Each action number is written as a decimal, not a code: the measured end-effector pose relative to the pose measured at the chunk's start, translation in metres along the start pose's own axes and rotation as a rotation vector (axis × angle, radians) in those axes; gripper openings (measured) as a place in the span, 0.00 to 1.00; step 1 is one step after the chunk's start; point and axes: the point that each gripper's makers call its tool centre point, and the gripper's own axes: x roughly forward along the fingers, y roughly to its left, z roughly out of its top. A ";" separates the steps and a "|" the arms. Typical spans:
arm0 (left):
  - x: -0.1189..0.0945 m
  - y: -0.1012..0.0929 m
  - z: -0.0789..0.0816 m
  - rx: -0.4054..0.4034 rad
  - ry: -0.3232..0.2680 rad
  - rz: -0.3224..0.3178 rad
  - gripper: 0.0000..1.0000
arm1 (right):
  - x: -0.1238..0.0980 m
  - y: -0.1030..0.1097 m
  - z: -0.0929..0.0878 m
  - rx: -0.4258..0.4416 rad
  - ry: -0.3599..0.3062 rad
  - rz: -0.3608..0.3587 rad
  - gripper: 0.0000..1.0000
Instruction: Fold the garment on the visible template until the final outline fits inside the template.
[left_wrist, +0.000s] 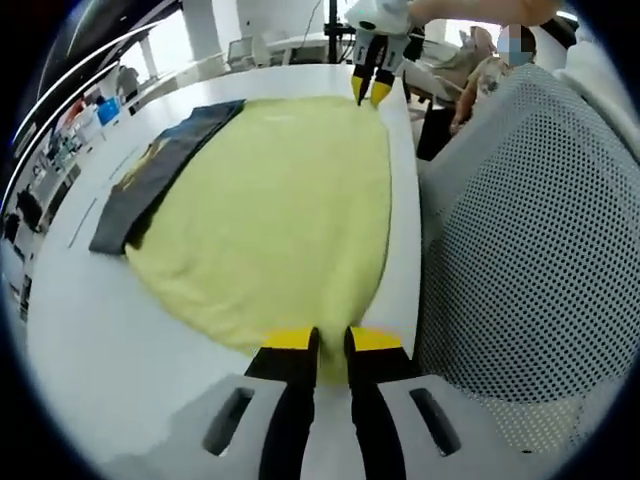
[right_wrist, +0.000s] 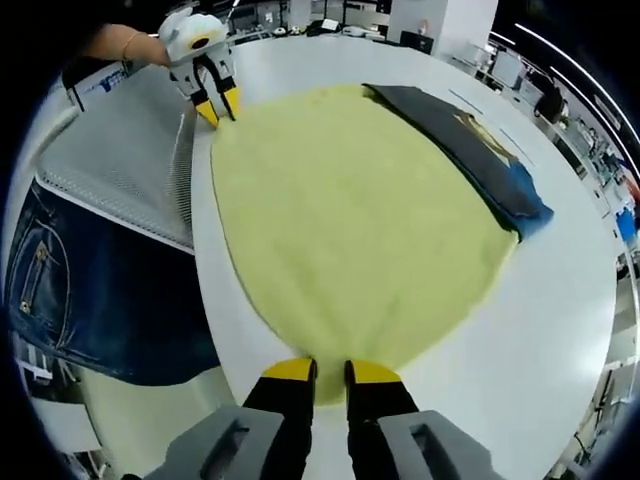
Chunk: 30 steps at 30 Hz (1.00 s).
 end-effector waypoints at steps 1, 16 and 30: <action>0.000 0.000 0.001 -0.004 -0.002 -0.001 0.03 | 0.000 0.000 0.000 -0.001 0.001 0.000 0.05; -0.008 -0.001 0.004 -0.095 -0.024 0.002 0.00 | -0.002 0.002 -0.002 0.039 -0.013 0.011 0.00; -0.021 -0.021 -0.002 -0.101 -0.024 -0.004 0.00 | -0.009 0.032 -0.006 0.067 -0.038 0.054 0.00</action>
